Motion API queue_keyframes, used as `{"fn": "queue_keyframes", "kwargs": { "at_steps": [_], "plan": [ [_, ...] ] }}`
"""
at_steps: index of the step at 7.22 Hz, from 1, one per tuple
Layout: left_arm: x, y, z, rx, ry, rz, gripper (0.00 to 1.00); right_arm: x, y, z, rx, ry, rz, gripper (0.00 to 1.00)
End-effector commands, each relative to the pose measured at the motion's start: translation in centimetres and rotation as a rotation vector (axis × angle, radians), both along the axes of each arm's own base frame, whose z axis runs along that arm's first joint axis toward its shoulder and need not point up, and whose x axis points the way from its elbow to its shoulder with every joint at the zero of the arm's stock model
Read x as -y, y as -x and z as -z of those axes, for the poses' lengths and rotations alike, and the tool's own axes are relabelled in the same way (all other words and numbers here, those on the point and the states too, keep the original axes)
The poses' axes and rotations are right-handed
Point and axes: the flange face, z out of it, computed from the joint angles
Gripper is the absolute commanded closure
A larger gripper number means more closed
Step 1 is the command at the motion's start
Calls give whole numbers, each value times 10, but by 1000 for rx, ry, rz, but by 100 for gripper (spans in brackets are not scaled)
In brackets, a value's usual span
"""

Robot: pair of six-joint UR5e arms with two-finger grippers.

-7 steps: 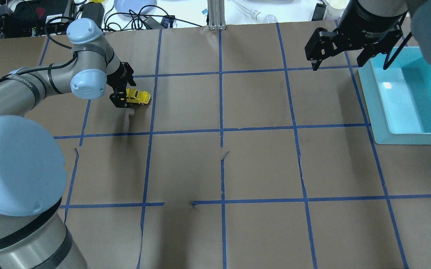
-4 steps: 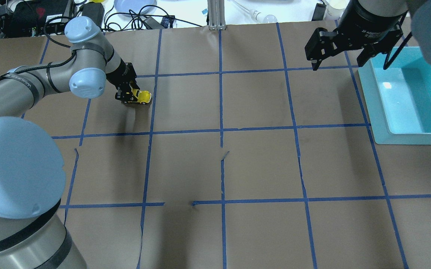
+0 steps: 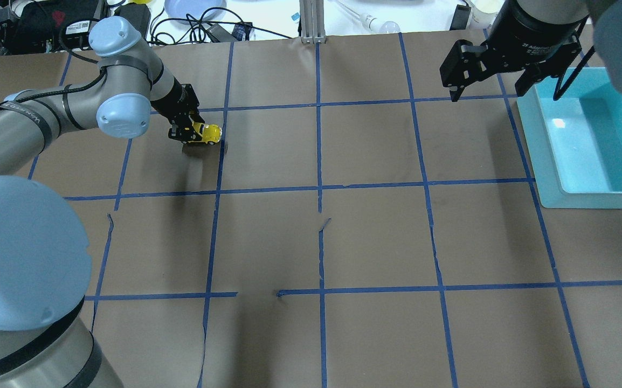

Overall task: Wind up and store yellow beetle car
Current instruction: 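Push the held car along the table toward the blue bin with the left gripper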

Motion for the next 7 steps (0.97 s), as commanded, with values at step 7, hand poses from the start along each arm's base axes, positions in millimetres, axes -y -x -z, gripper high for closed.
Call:
{"fn": "queue_keyframes", "kwargs": {
  "at_steps": [7],
  "plan": [
    [-9,56,29,-105,-79,-126,100,1,0,1,0,-1,0,0]
  ]
}}
